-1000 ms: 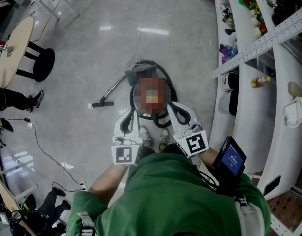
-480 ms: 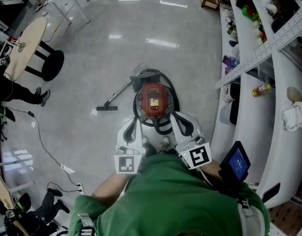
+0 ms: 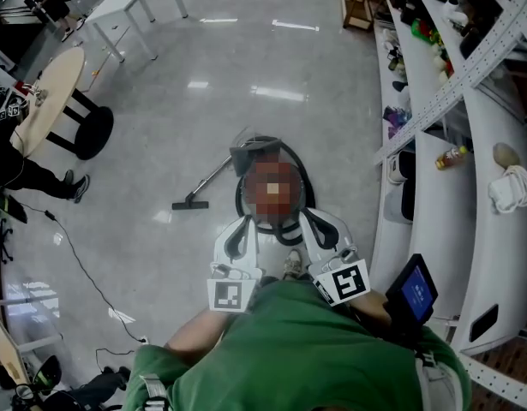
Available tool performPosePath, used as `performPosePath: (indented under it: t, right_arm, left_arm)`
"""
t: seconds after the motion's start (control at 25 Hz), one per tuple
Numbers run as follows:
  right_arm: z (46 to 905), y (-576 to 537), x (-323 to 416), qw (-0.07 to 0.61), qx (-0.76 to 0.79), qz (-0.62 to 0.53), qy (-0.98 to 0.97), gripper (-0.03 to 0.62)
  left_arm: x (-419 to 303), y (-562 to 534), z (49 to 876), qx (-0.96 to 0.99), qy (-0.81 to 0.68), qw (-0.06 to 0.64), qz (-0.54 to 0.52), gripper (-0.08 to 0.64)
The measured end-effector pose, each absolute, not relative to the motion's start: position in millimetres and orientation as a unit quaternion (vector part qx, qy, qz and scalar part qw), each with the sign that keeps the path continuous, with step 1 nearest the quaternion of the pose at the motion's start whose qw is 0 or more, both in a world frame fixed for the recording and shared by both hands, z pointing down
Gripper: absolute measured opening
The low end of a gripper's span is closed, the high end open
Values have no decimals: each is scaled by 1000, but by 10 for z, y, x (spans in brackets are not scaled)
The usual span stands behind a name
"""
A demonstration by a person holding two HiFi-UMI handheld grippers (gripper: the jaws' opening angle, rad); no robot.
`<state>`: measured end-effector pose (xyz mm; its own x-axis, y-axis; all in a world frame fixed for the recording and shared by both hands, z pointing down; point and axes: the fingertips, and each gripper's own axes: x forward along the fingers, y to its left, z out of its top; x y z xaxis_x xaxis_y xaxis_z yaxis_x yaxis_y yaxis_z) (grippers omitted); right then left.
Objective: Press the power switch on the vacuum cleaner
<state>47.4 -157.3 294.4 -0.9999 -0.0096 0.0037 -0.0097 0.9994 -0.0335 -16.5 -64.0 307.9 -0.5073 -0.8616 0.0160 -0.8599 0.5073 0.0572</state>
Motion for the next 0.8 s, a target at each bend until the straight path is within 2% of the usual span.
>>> performPosePath:
  t: [0.8]
  right_arm:
    - [2853,-293,1351,25,100,26,-994,2]
  left_arm:
    - [489,434,2975,571,-820,26,-34,6]
